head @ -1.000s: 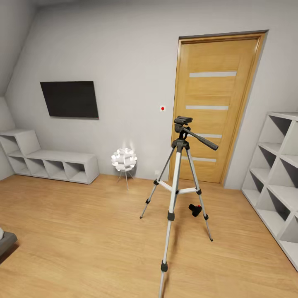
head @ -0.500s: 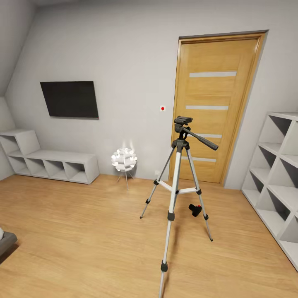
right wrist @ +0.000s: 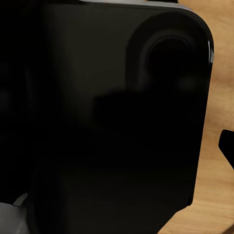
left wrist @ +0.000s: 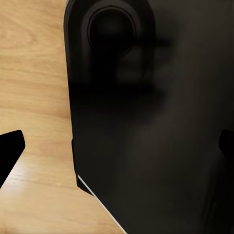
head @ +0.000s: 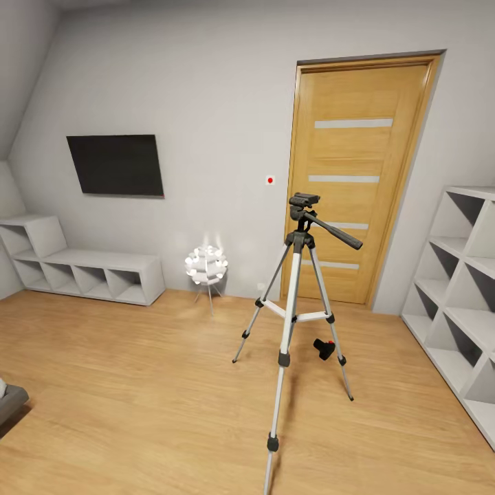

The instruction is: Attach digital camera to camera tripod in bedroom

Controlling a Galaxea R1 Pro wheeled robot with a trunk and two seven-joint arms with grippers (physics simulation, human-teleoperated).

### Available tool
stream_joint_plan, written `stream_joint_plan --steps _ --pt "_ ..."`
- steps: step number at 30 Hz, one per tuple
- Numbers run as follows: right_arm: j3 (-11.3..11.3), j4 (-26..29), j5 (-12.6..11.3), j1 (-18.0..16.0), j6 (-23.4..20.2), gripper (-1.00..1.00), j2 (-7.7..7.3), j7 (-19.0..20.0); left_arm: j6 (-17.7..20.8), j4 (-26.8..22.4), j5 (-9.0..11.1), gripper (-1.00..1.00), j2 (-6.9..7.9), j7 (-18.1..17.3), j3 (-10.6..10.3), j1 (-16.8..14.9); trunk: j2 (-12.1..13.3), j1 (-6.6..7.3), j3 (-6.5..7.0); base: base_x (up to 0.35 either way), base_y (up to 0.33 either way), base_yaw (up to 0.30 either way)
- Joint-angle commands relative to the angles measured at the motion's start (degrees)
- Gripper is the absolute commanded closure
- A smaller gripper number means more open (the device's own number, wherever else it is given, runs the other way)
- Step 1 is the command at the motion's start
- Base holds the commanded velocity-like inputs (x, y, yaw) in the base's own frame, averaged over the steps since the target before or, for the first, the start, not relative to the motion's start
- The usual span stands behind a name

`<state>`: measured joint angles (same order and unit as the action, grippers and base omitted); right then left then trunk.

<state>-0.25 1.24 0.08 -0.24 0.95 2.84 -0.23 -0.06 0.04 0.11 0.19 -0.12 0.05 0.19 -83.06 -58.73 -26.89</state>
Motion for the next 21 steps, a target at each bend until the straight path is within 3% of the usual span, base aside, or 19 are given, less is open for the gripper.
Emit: stream_joint_plan --steps 1,6,10,13,14,16,21 --pt "0.0 0.0 0.0 0.0 0.1 -1.00 0.02 0.0 0.0 0.0 0.0 -1.00 0.00 0.0 0.0 0.0 0.0 0.00 -0.04 0.000 0.000 0.000" --pt "0.0 0.2 0.1 0.0 0.3 -1.00 -0.16 0.0 0.0 -0.4 -0.2 -1.00 -0.16 -0.1 0.1 0.0 0.0 0.00 -0.04 0.000 0.000 0.000" --pt "0.1 1.2 0.1 0.0 1.5 -1.00 -0.73 0.1 0.0 -3.6 0.0 -1.00 -0.64 -0.1 0.2 0.0 0.0 0.00 -0.04 0.000 0.000 0.000" --pt "0.1 2.2 0.1 0.0 4.2 -1.00 -0.92 0.1 0.0 -6.0 0.0 -1.00 -0.98 -0.2 0.1 0.0 0.0 0.00 -0.04 0.000 0.000 0.000" --pt "0.1 3.2 0.2 0.0 8.1 -1.00 -1.08 0.1 -0.2 -7.4 -0.1 -1.00 -1.09 -0.2 0.1 0.0 0.0 0.00 -0.04 0.000 0.000 0.000" --pt "0.1 3.7 0.2 0.0 11.0 -1.00 -1.18 0.1 -0.6 -8.4 -0.2 -1.00 -1.11 -0.2 0.1 0.0 0.0 0.00 -0.04 0.000 0.000 0.000" --pt "0.0 5.4 0.2 0.0 18.2 -1.00 -1.32 -0.1 -4.8 -12.8 -0.3 -1.00 -1.07 -0.1 0.0 0.0 0.0 0.00 -0.04 0.000 0.000 0.000"
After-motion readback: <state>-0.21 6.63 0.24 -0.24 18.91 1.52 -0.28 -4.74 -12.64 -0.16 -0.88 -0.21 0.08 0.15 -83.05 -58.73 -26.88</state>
